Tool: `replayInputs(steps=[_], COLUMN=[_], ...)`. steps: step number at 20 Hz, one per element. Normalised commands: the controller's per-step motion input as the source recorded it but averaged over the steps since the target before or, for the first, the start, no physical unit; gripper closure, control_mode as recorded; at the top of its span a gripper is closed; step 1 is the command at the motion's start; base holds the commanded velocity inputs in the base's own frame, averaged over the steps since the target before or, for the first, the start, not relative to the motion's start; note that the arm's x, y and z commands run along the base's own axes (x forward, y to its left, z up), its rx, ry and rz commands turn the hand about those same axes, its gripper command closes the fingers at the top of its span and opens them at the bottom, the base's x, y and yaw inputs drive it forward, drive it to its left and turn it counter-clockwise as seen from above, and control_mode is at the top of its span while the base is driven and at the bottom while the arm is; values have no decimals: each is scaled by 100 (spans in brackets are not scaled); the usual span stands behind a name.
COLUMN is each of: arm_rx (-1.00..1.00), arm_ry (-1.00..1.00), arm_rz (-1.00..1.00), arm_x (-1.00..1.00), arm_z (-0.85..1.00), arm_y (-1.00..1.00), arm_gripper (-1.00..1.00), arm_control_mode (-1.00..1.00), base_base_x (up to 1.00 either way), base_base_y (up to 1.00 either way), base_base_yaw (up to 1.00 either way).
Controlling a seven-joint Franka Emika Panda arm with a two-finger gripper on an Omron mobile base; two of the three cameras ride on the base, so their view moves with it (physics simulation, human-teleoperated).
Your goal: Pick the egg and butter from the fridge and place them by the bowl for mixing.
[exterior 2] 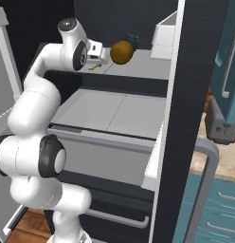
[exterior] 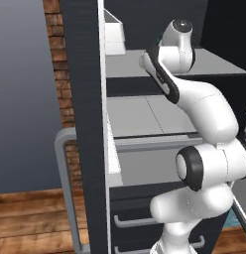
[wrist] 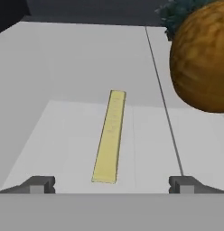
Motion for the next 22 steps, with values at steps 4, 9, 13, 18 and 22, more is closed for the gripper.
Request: replayInputs(steps=[4,9,13,18,22], arm_rx=[0,0,0,0,0], arm_ry=[9,4,11,7,12], arm_rz=[0,0,0,0,0], arm_x=[48,41,28,18,3], arm_z=[-13,-11,-22,-24,-30], arm_y=[0,0,0,0,1], arm_gripper=[-100,-100,-100,-100,100], arm_control_mode=[-100,-100,-100,-100,-100], base_base_x=[0,0,0,0,0], base_base_y=[0,0,0,0,0], base_base_yaw=[0,0,0,0,0])
